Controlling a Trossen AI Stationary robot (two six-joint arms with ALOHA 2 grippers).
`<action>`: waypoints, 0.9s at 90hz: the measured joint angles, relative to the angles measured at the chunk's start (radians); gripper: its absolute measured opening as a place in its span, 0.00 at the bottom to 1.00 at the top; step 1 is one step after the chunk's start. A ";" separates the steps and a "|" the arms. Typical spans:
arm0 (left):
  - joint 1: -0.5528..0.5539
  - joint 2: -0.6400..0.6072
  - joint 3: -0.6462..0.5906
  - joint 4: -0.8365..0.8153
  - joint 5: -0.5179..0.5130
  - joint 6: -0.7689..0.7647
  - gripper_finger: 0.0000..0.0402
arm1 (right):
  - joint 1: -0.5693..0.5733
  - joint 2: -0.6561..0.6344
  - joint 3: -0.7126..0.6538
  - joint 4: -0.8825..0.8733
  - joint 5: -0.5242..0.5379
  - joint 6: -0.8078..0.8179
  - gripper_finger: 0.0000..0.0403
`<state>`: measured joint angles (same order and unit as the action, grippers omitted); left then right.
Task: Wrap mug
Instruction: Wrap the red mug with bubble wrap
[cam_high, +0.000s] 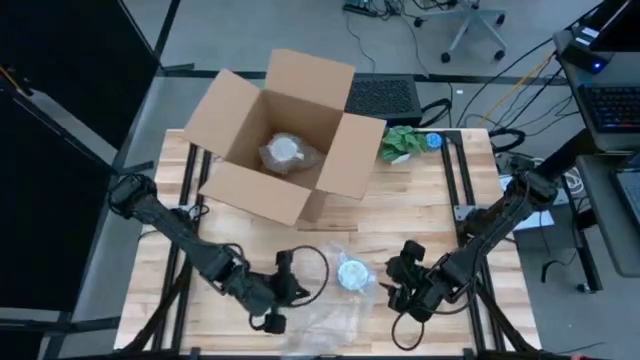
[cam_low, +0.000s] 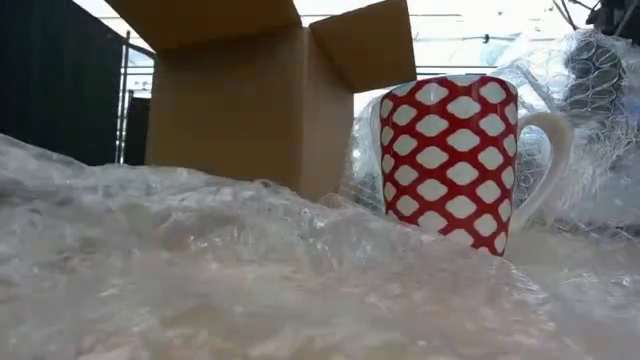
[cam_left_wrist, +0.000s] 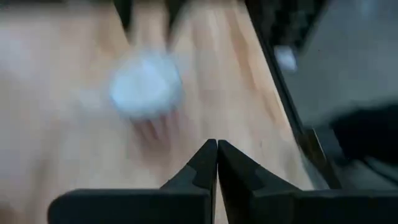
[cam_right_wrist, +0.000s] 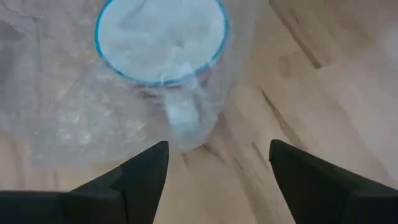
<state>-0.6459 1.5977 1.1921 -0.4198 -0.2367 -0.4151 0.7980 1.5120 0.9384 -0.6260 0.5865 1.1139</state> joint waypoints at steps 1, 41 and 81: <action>-0.004 0.000 -0.005 -0.017 0.022 -0.015 0.00 | 0.003 0.000 -0.004 0.003 -0.002 0.005 0.66; -0.126 0.012 -0.104 -0.031 0.188 -0.168 0.15 | 0.026 0.006 -0.074 0.102 0.045 0.053 0.66; -0.260 0.139 -0.104 0.005 -0.028 -0.071 0.43 | 0.026 0.006 -0.074 0.100 0.093 0.051 0.66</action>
<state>-0.9058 1.7362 1.0882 -0.4150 -0.2644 -0.4860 0.8238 1.5177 0.8646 -0.5259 0.6798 1.1652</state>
